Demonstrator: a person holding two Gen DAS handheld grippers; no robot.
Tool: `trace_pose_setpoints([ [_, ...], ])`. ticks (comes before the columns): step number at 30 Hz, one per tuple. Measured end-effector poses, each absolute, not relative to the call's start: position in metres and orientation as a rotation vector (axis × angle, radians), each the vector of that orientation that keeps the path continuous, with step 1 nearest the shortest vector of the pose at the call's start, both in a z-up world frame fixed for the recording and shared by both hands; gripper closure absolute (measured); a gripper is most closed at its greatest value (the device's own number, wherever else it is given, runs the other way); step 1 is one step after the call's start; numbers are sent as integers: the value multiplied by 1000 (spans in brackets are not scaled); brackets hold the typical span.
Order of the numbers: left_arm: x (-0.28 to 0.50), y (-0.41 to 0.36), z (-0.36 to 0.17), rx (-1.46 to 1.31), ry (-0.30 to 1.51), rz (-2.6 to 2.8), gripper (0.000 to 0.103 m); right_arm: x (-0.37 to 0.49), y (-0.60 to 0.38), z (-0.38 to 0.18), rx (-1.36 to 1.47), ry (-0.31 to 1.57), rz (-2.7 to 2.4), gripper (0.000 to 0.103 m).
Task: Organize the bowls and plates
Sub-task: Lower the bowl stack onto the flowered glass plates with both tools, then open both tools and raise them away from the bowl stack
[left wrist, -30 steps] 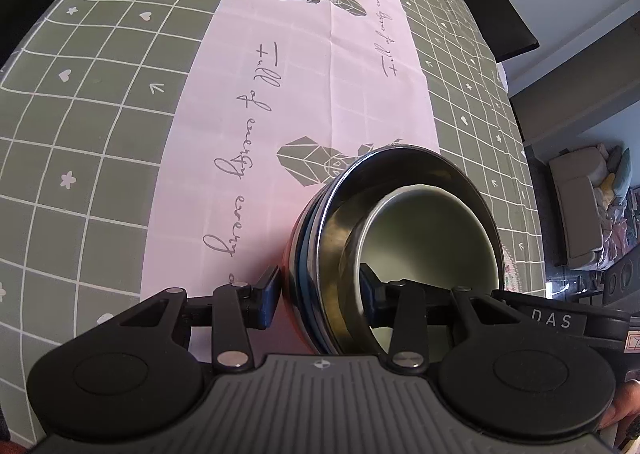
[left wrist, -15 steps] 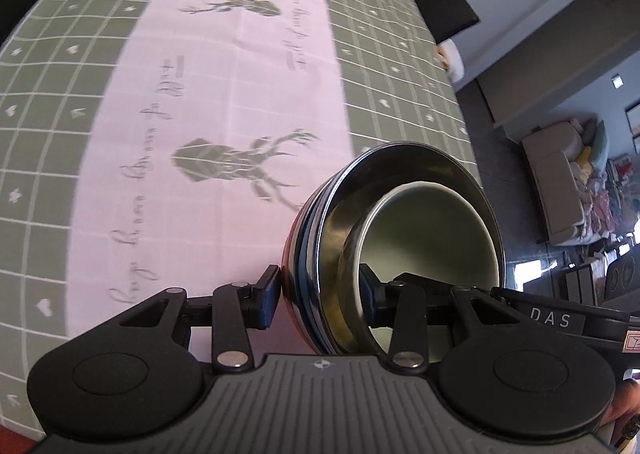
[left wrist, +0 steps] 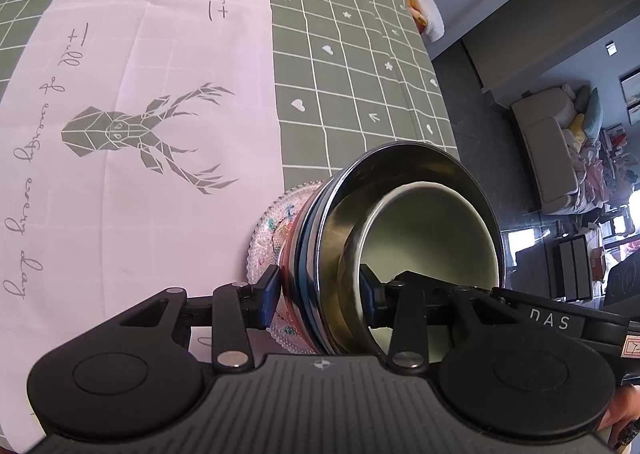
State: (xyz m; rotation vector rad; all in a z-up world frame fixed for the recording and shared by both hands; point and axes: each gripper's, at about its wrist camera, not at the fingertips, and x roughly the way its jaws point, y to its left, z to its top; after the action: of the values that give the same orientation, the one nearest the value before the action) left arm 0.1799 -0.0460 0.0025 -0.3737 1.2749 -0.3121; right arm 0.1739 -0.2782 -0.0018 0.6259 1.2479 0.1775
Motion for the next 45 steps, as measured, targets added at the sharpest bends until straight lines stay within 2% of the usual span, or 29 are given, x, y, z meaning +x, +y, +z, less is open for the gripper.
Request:
trace_pose_setpoints([
  [16,181,-55,-8,-335,1281,-281,58,179,-284,-18,619,1246,177,58],
  [24,185,-48,-10,-397,1290,-292,55,179,-285,-20,618,1236,168,56],
  [27,184,-48,-8,-400,1266,-303,37,179,-285,-18,610,1230,174,51],
  [29,184,-49,-3,-398,1234,-312,24,179,-284,-16,597,1220,181,42],
  [31,183,-50,3,-378,1205,-318,20,178,-284,-12,573,1204,171,35],
  [39,174,-45,33,-319,1111,-345,17,170,-287,11,519,1132,152,31],
  [45,153,-33,82,-203,937,-364,17,153,-284,56,424,1002,165,26],
])
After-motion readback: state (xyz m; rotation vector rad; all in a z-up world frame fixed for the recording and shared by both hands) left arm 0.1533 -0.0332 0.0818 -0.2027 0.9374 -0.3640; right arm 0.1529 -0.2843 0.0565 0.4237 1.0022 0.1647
